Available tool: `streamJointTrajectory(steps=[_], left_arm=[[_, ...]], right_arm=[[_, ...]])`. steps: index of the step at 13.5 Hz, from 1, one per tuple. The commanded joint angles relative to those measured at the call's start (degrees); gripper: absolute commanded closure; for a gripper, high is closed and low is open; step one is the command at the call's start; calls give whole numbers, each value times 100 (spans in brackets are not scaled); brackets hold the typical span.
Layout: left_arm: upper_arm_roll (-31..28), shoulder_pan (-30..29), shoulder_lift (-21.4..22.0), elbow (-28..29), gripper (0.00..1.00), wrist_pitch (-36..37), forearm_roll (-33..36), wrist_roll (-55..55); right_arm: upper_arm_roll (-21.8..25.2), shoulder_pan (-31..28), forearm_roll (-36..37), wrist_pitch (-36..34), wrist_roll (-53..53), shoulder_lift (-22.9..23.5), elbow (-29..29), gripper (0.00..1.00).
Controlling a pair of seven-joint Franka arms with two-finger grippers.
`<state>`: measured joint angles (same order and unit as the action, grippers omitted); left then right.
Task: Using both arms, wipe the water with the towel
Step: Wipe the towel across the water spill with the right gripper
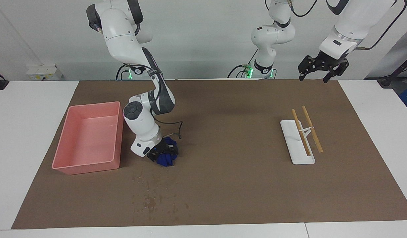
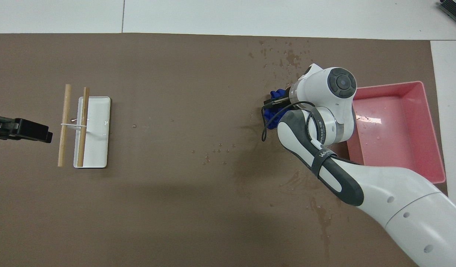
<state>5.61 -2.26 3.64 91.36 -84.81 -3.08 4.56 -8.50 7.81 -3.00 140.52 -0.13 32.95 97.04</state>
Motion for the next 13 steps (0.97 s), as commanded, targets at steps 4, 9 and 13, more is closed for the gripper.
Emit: streamJointTrajectory(steps=[4, 9, 13], left_arm=[[-376, 279, -162, -348, 0, 175, -52, 221], [334, -257, -162, -347, 0, 140, 183, 309], [327, -231, -153, -330, 0, 149, 185, 239]], right_arm=[[-47, -131, 1423, 54, -416, 230, -317, 100], [-38, -228, 2433, -7, -1112, 344, -677, 100], [-64, -412, 2462, -567, -1278, 178, -914, 100]])
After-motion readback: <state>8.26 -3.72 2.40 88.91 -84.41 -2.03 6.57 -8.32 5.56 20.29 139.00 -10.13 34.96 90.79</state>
